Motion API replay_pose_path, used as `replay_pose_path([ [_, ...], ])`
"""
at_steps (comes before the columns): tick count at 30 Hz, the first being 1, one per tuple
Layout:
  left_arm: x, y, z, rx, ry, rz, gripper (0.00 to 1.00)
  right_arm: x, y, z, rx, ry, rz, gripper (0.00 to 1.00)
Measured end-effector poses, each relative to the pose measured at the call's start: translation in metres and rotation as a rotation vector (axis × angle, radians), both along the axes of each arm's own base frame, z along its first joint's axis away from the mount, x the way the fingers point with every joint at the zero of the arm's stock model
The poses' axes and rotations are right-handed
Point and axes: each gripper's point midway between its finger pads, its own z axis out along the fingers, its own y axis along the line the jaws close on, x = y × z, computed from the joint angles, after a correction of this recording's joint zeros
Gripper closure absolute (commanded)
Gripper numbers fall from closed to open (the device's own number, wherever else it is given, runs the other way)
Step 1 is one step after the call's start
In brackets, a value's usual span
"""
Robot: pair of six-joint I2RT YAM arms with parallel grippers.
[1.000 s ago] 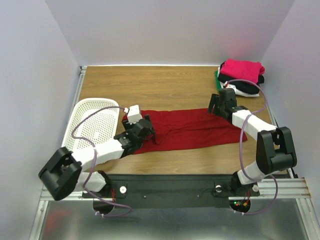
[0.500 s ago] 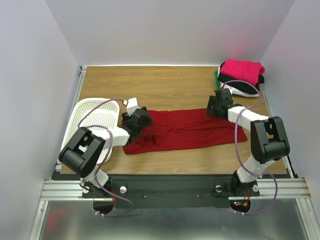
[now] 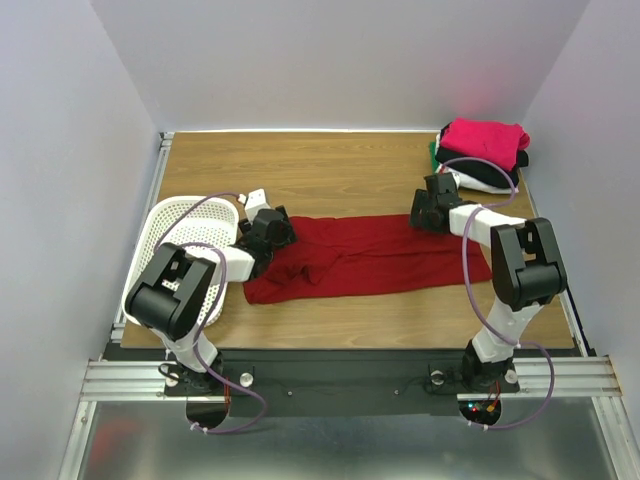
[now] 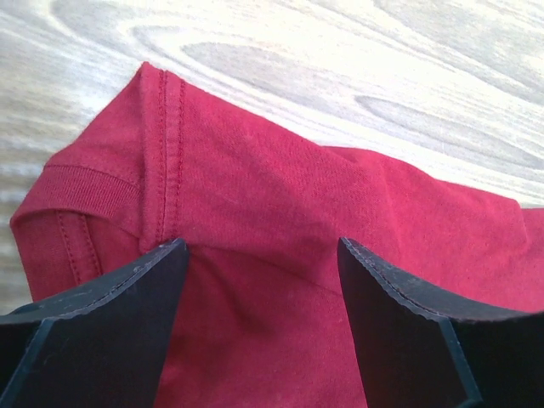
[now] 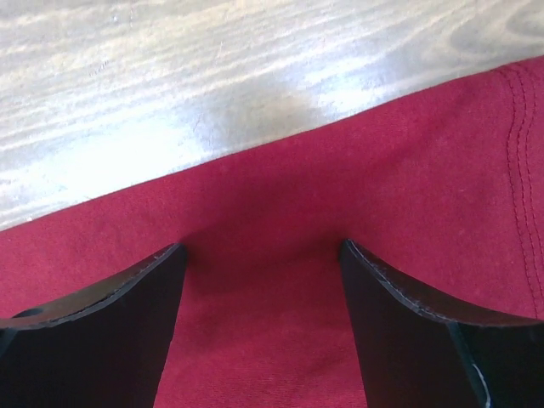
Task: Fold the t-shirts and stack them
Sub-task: Fold the tshirt
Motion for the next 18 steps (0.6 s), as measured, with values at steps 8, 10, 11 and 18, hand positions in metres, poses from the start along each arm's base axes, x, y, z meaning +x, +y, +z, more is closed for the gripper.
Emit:
replay_pose_path([
  [8, 0.018, -0.001, 0.004, 0.008, -0.002, -0.017, 0.17, 0.011, -0.014, 0.000, 0.016, -0.005, -0.035, 0.20],
  [10, 0.024, 0.001, 0.010, 0.016, -0.010, -0.014, 0.17, 0.012, -0.020, 0.000, 0.021, -0.006, -0.050, 0.20],
  [11, 0.029, 0.003, 0.014, 0.016, -0.018, -0.010, 0.17, 0.012, -0.024, 0.000, 0.021, -0.006, -0.059, 0.20],
  [18, 0.053, 0.003, 0.045, 0.020, -0.074, -0.005, 0.17, 0.010, -0.031, 0.001, 0.027, -0.006, -0.077, 0.21],
])
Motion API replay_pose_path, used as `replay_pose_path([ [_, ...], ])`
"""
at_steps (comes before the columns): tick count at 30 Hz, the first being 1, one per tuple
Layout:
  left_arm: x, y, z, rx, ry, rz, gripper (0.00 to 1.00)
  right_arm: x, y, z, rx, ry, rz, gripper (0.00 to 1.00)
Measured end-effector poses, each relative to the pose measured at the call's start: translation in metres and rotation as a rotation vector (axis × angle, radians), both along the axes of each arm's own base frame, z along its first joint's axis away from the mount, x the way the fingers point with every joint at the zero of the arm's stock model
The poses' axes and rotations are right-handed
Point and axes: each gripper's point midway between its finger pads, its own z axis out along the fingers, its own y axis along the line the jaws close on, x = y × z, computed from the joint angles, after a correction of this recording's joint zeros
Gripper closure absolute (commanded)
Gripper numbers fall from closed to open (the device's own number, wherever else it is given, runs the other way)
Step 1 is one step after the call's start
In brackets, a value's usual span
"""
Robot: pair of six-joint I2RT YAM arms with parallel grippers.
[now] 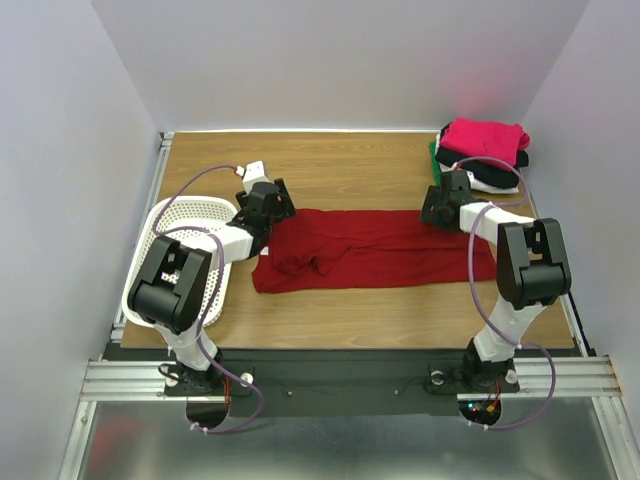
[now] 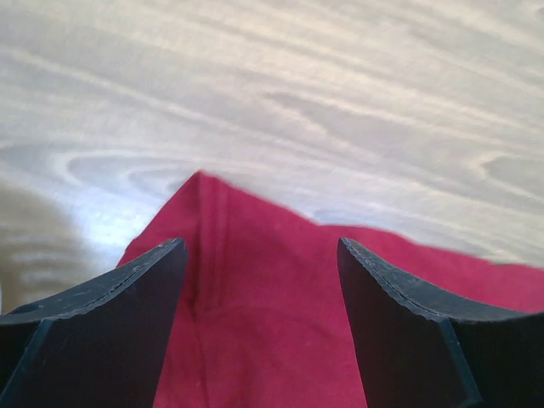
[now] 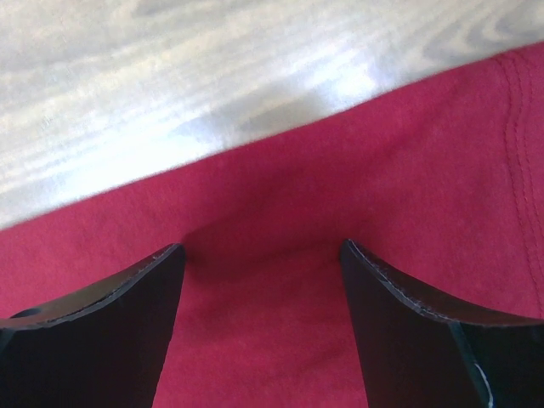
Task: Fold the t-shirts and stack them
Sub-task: Fold the tshirt
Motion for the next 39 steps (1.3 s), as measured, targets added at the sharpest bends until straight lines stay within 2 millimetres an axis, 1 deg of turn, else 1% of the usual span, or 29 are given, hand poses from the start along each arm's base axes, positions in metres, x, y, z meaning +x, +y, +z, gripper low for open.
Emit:
replay_pose_path([
  [2, 0.003, -0.004, 0.007, -0.006, -0.015, -0.008, 0.17, -0.005, 0.003, 0.001, -0.001, 0.008, 0.009, 0.20],
  [3, 0.003, -0.007, 0.010, -0.005, -0.019, -0.016, 0.17, -0.011, 0.005, 0.001, -0.006, 0.021, 0.015, 0.21],
  [4, 0.000, -0.012, 0.011, -0.005, -0.020, -0.028, 0.17, -0.014, 0.008, 0.003, -0.009, 0.022, 0.022, 0.21],
  [6, -0.004, -0.022, 0.013, -0.006, -0.020, -0.054, 0.17, -0.019, 0.022, 0.009, -0.017, 0.020, 0.053, 0.21],
  [8, -0.010, -0.034, 0.014, -0.014, -0.021, -0.087, 0.17, -0.021, 0.045, 0.019, -0.015, -0.004, 0.109, 0.21],
  [9, -0.013, -0.039, 0.014, -0.020, -0.020, -0.103, 0.17, -0.022, 0.060, 0.026, -0.012, -0.022, 0.146, 0.21],
  [12, -0.027, -0.052, 0.006, -0.041, -0.001, -0.152, 0.17, -0.030, 0.114, 0.045, 0.019, -0.080, 0.282, 0.21],
  [13, -0.030, -0.055, 0.003, -0.048, 0.005, -0.163, 0.17, -0.034, 0.128, 0.048, 0.036, -0.093, 0.319, 0.22],
  [14, -0.036, -0.056, -0.004, -0.051, 0.023, -0.174, 0.17, -0.041, 0.149, 0.051, 0.066, -0.103, 0.382, 0.23],
  [17, -0.044, -0.056, -0.023, -0.049, 0.066, -0.183, 0.17, -0.059, 0.188, 0.049, 0.127, -0.095, 0.503, 0.25],
  [21, -0.045, -0.055, -0.042, -0.037, 0.103, -0.182, 0.17, -0.080, 0.230, 0.041, 0.195, -0.068, 0.634, 0.28],
  [22, -0.044, -0.055, -0.044, -0.036, 0.100, -0.179, 0.17, -0.088, 0.243, 0.038, 0.211, -0.059, 0.675, 0.29],
  [25, -0.041, -0.056, -0.043, -0.040, 0.090, -0.178, 0.16, -0.107, 0.270, 0.027, 0.236, -0.028, 0.760, 0.29],
  [28, -0.038, -0.054, -0.043, -0.039, 0.086, -0.172, 0.16, -0.122, 0.286, 0.018, 0.247, 0.003, 0.815, 0.29],
  [30, -0.035, -0.053, -0.043, -0.037, 0.083, -0.169, 0.16, -0.132, 0.297, 0.017, 0.257, 0.014, 0.853, 0.29],
  [32, -0.032, -0.052, -0.042, -0.035, 0.081, -0.167, 0.16, -0.137, 0.304, 0.019, 0.268, 0.014, 0.876, 0.30],
  [36, -0.030, -0.052, -0.042, -0.026, 0.079, -0.171, 0.17, -0.133, 0.317, 0.023, 0.281, -0.003, 0.896, 0.32],
  [39, -0.027, -0.052, -0.043, -0.021, 0.078, -0.173, 0.16, -0.129, 0.323, 0.018, 0.280, -0.001, 0.899, 0.34],
])
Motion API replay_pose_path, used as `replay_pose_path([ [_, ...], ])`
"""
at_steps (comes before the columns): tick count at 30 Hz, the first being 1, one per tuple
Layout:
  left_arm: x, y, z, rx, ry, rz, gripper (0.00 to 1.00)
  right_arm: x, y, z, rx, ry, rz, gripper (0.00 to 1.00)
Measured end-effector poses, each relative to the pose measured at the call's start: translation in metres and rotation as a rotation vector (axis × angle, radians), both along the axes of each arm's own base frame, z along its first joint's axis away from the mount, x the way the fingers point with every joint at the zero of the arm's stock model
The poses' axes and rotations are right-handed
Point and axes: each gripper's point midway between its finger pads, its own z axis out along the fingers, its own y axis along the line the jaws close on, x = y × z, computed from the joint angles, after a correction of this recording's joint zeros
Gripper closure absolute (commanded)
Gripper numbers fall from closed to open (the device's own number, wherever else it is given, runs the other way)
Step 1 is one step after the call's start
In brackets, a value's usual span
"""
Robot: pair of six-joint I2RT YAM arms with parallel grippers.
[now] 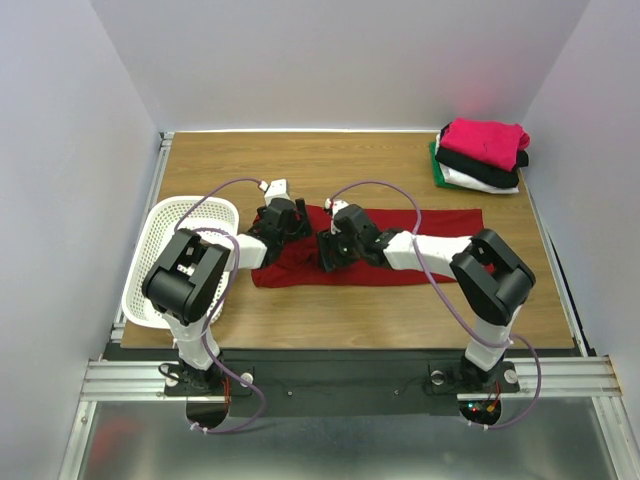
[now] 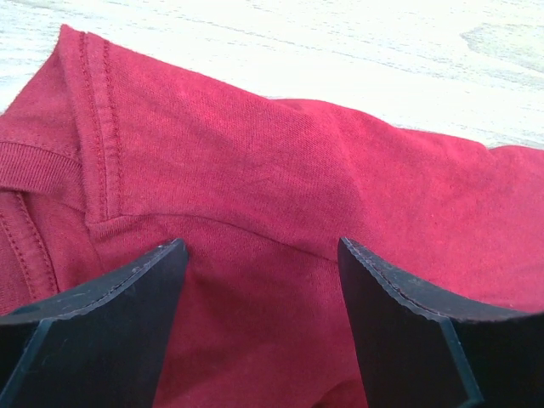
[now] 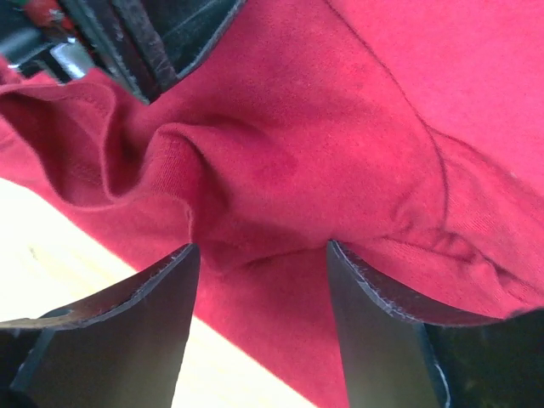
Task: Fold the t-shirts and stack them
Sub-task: Fold the tshirt
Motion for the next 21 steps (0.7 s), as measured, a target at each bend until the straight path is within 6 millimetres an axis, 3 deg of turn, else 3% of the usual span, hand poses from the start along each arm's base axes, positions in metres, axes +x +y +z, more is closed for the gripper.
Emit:
replay_pose_path([
  [5, 0.001, 0.000, 0.000, 0.001, 0.000, -0.004, 0.17, 0.000, 0.004, -0.012, -0.016, 0.016, 0.006, 0.37],
  [14, 0.002, 0.000, 0.000, 0.005, -0.001, -0.006, 0.16, -0.003, 0.010, -0.011, -0.016, 0.011, 0.023, 0.45],
  [21, 0.003, 0.000, 0.000, 0.009, -0.003, -0.009, 0.16, -0.006, 0.014, -0.014, -0.024, 0.009, 0.036, 0.58],
])
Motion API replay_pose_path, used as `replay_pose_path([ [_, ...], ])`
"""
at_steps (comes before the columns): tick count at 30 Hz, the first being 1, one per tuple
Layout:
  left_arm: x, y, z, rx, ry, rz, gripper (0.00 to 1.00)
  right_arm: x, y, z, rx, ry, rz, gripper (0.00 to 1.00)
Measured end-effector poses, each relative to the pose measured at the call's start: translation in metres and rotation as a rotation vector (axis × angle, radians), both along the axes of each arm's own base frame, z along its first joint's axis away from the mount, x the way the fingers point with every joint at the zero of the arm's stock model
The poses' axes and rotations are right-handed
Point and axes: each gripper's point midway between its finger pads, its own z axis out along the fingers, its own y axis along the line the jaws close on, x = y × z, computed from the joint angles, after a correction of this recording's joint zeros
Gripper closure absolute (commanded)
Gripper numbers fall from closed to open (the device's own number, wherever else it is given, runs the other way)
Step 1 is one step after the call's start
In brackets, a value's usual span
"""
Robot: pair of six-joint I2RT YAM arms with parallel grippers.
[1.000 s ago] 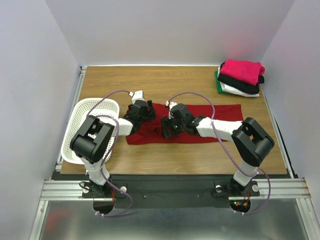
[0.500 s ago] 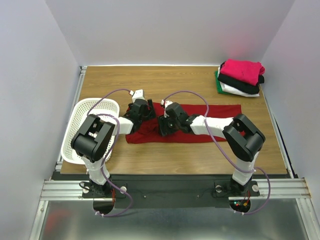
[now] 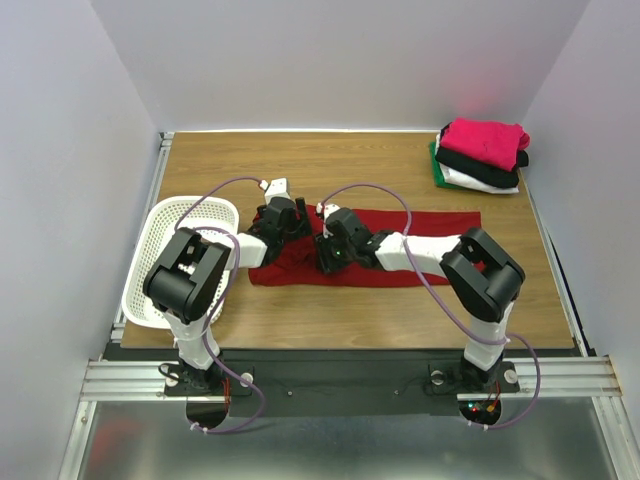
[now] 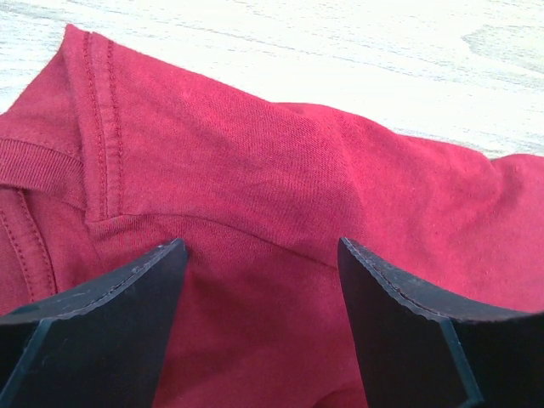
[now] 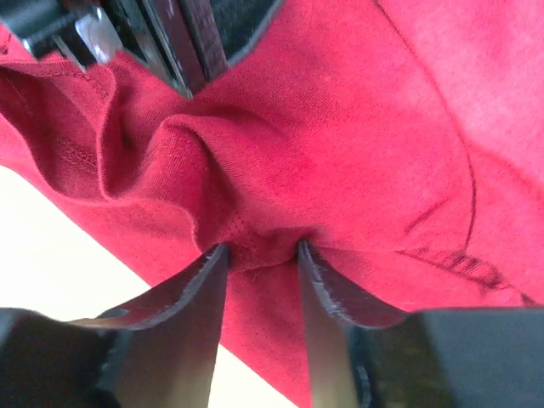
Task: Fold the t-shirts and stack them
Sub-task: Fold the tshirt
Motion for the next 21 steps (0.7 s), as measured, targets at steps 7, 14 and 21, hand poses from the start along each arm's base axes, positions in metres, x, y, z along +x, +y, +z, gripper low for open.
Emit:
replay_pose_path([
  [7, 0.001, 0.003, 0.000, 0.003, -0.001, 0.003, 0.17, 0.005, 0.006, -0.003, -0.003, -0.003, 0.006, 0.82],
  [14, 0.003, 0.006, 0.000, 0.003, -0.002, 0.011, 0.17, 0.004, 0.007, -0.003, -0.003, -0.004, 0.010, 0.79],
  [21, 0.004, 0.009, 0.000, 0.009, -0.003, 0.014, 0.17, 0.003, 0.008, 0.009, 0.014, -0.020, 0.011, 0.61],
])
